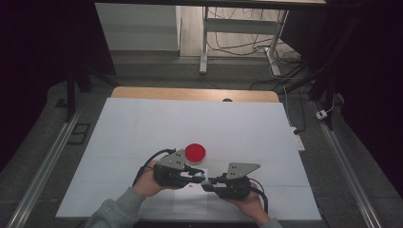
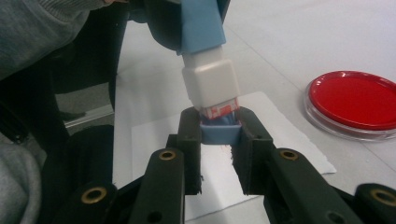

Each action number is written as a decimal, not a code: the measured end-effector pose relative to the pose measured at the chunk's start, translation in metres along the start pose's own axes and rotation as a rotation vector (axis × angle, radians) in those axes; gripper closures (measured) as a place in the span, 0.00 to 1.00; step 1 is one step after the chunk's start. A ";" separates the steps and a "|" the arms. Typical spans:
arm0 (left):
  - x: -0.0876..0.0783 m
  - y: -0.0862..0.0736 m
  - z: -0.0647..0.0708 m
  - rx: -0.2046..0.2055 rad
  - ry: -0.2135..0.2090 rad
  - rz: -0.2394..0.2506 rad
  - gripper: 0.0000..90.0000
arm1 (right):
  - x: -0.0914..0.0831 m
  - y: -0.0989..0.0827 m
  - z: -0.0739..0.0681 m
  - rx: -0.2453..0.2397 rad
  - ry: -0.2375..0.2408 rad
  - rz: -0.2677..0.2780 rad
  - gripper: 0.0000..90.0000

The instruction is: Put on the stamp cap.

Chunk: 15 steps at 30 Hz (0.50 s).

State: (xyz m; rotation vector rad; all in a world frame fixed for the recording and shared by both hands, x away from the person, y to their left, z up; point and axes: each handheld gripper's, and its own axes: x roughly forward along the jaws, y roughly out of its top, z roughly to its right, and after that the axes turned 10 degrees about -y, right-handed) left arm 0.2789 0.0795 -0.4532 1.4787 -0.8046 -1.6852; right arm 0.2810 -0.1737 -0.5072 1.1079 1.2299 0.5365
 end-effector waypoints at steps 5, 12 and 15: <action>-0.001 0.001 0.000 0.008 -0.004 -0.006 0.84 | 0.000 0.000 0.001 0.008 0.016 -0.002 0.82; 0.000 0.003 -0.001 0.012 -0.008 -0.013 0.84 | 0.000 -0.001 0.002 0.015 0.023 -0.011 0.82; 0.000 0.003 -0.001 0.014 -0.007 -0.012 0.84 | 0.000 -0.001 0.002 0.018 0.021 -0.010 0.82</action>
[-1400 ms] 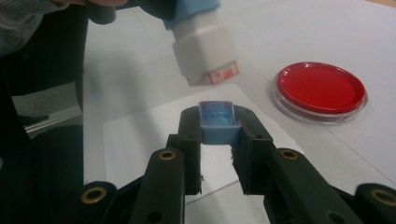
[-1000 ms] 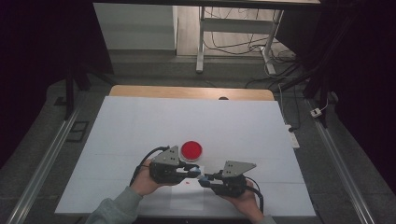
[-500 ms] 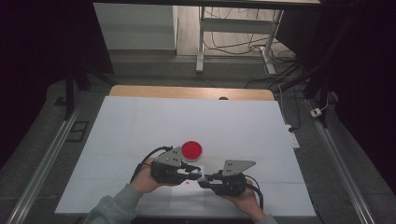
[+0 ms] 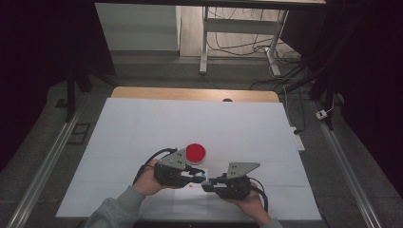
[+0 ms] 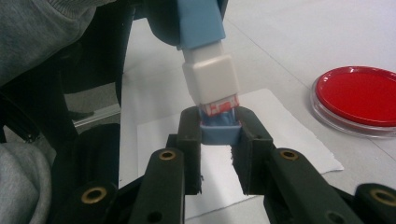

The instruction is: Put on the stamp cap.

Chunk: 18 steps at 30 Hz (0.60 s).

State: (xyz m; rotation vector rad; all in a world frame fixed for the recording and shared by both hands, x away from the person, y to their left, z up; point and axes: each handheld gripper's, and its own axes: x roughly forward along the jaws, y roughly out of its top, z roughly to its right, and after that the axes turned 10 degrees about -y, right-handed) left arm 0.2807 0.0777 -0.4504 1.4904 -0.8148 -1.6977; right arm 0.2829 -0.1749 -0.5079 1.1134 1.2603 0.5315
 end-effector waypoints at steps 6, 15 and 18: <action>0.000 0.002 -0.001 0.003 -0.014 0.015 0.84 | 0.002 0.000 -0.002 -0.008 0.012 -0.017 0.82; 0.001 0.000 -0.004 0.007 -0.025 -0.007 0.84 | 0.000 0.000 -0.001 -0.012 0.028 -0.006 0.82; 0.001 0.000 -0.005 0.006 -0.033 -0.009 0.84 | 0.000 0.000 -0.002 -0.014 0.034 -0.009 0.82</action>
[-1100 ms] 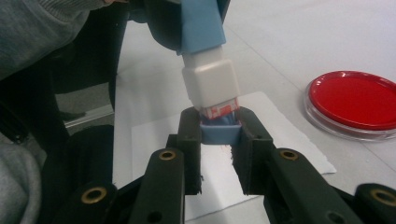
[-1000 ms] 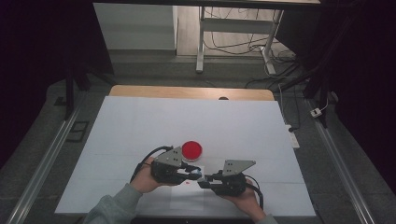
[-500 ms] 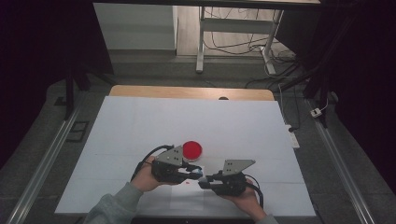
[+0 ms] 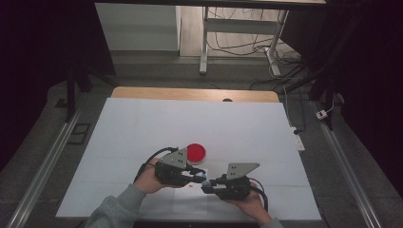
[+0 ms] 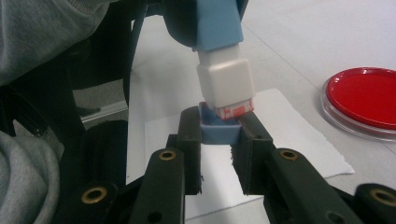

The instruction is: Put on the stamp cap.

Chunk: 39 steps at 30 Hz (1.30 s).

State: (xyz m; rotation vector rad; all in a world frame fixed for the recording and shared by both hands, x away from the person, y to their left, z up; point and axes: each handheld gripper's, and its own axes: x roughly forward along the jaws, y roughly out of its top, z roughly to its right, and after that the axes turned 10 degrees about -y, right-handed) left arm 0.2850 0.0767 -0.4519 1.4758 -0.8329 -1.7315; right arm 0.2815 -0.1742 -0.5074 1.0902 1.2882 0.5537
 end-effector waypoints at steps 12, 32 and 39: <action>0.001 -0.002 -0.002 0.001 -0.045 -0.022 0.84 | 0.002 -0.001 -0.001 -0.015 0.005 -0.012 0.82; 0.006 0.002 -0.002 0.008 -0.048 -0.087 0.84 | 0.003 0.000 -0.001 -0.061 0.001 -0.065 0.82; 0.005 0.002 -0.001 0.014 -0.054 -0.087 0.84 | 0.002 0.000 -0.001 -0.056 0.013 -0.062 0.82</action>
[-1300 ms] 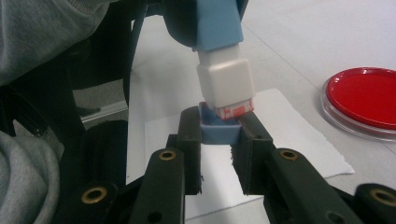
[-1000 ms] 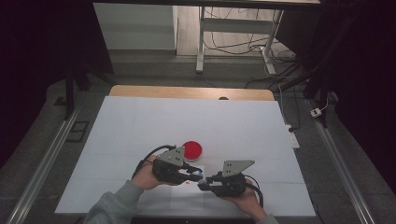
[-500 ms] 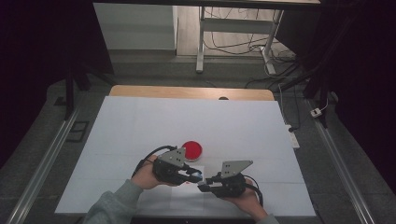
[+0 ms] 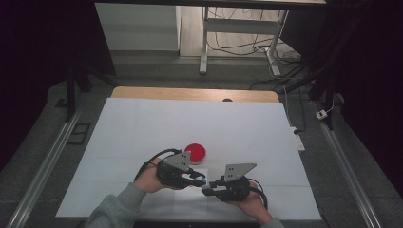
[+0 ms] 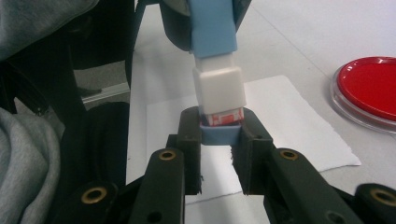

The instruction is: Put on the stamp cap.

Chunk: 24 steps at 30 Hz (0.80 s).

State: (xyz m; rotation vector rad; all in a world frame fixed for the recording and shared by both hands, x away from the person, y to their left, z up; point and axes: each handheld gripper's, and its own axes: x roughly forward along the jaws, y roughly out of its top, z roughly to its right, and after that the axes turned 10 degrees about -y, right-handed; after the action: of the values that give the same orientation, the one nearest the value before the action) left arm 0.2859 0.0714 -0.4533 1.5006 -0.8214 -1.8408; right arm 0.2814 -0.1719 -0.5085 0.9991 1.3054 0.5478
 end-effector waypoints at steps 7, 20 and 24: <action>0.002 0.000 -0.001 0.030 -0.021 -0.011 0.84 | 0.000 0.000 0.001 -0.005 0.026 -0.012 0.82; 0.007 0.000 -0.002 0.034 -0.054 -0.012 0.84 | -0.002 0.003 0.000 -0.027 0.058 -0.015 0.82; 0.008 -0.001 -0.003 0.029 -0.050 -0.006 0.84 | -0.002 0.003 -0.001 -0.025 0.047 -0.016 0.82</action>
State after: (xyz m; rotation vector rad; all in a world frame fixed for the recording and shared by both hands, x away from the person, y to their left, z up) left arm 0.2870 0.0653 -0.4594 1.4817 -0.8719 -1.8850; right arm 0.2803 -0.1714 -0.5049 0.9594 1.3439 0.5777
